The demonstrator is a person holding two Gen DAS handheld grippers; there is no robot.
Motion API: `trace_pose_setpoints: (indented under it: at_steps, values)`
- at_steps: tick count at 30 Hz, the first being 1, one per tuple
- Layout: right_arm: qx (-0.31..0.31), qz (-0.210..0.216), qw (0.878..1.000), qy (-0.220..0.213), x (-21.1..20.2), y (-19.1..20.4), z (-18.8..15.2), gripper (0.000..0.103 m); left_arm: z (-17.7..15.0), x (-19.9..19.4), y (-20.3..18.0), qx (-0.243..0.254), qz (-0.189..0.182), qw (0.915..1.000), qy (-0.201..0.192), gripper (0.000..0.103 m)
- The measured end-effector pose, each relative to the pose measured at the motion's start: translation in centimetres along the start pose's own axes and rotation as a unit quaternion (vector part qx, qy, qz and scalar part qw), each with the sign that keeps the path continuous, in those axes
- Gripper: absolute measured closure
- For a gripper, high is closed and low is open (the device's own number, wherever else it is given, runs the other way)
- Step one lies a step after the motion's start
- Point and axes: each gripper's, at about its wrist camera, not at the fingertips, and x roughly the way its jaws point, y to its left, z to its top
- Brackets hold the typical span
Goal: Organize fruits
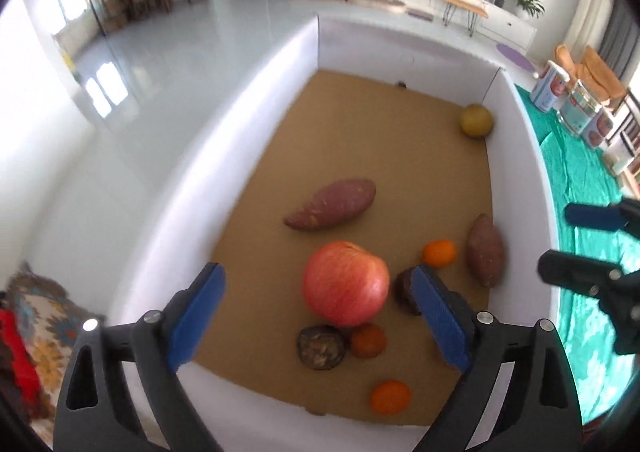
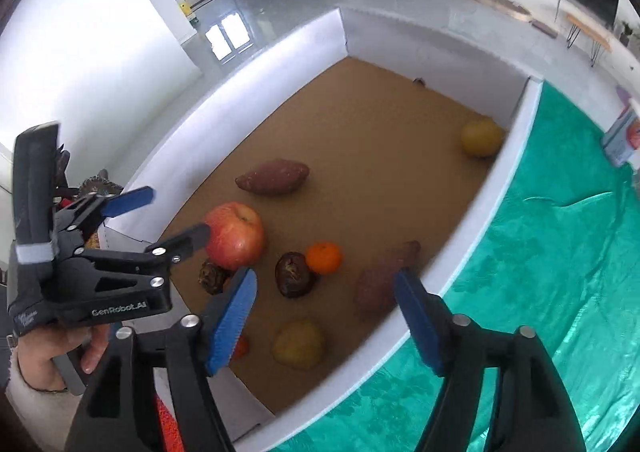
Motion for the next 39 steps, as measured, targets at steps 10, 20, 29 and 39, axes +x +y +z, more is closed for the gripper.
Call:
trace_pose_setpoints:
  at_steps: [10, 20, 29, 39]
  values:
    - [0.005, -0.029, 0.999, -0.042, -6.2, 2.0, -3.2, 0.000, -3.0, -4.8, 1.4, -0.084, -0.010, 0.9961, -0.026, 0.001]
    - [-0.027, -0.072, 0.997, -0.029, -6.3, 4.2, -4.5, 0.000, -4.3, -6.8, 1.3, -0.083, 0.068, 0.9932, -0.045, 0.001]
    - [-0.052, -0.090, 0.994, -0.025, -5.3, 5.7, -4.1, 0.000, -4.6, -7.2, 2.2, -0.095, 0.054, 0.9932, -0.041, 0.001]
    - [-0.049, -0.090, 0.995, -0.016, -4.1, 5.4, -4.3, 0.000, -4.7, -6.8, 2.8, -0.101, 0.058, 0.9926, -0.035, 0.001]
